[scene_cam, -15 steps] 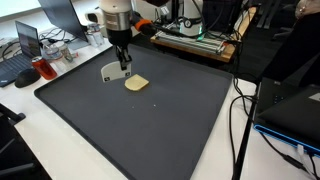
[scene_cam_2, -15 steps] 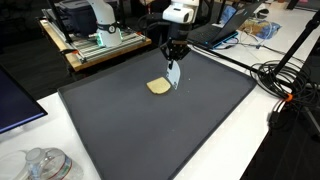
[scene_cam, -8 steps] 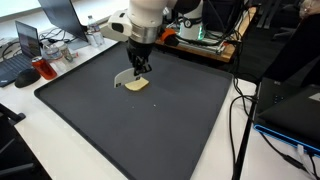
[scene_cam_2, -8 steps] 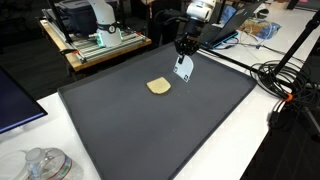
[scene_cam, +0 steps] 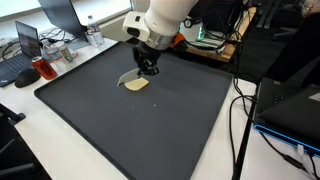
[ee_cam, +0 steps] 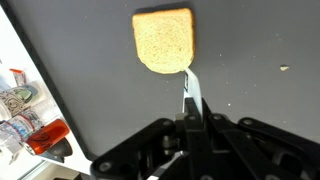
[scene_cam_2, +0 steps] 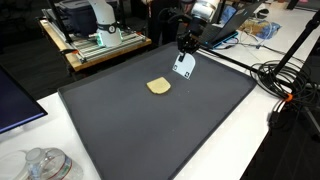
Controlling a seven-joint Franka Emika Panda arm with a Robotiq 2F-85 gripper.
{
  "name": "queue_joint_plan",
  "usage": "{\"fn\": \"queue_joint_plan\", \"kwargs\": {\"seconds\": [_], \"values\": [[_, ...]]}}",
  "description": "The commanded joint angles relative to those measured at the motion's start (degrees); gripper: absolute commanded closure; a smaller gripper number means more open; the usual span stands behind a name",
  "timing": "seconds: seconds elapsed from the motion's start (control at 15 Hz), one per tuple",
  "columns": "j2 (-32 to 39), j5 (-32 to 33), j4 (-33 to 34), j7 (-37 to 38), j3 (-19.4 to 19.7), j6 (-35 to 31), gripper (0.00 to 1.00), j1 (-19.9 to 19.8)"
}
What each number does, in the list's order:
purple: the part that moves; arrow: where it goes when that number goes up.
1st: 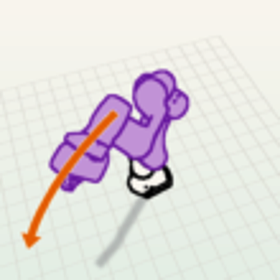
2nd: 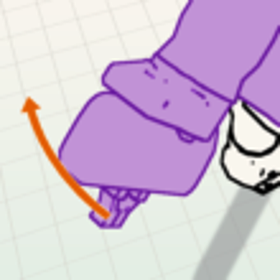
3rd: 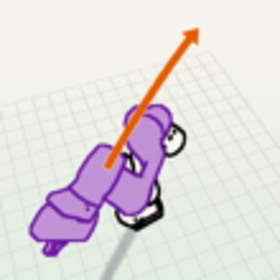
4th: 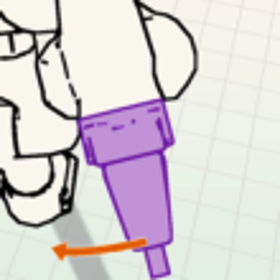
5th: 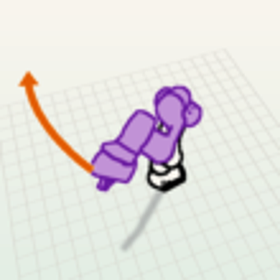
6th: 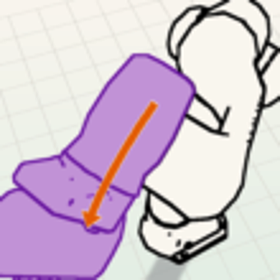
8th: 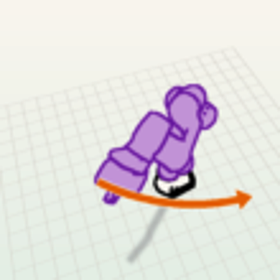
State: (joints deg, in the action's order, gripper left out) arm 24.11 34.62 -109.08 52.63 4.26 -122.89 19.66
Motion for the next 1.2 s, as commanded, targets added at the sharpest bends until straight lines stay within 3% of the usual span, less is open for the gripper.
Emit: {"fn": "queue_joint_plan", "kwargs": {"seconds": [0.0,0.47,0.93,1.13], "values": [[-0.31,3.67,-1.52,3.54,-0.89,0.22,0.99,-0.43],[1.88,2.99,-3.27,2.87,-3.08,-1.21,0.99,-0.76],[6.3,7.37,0.38,2.92,-3.84,-0.25,0.99,1.1],[7.51,5.61,3.59,0.91,-4.17,0.35,0.99,-0.13]]}}
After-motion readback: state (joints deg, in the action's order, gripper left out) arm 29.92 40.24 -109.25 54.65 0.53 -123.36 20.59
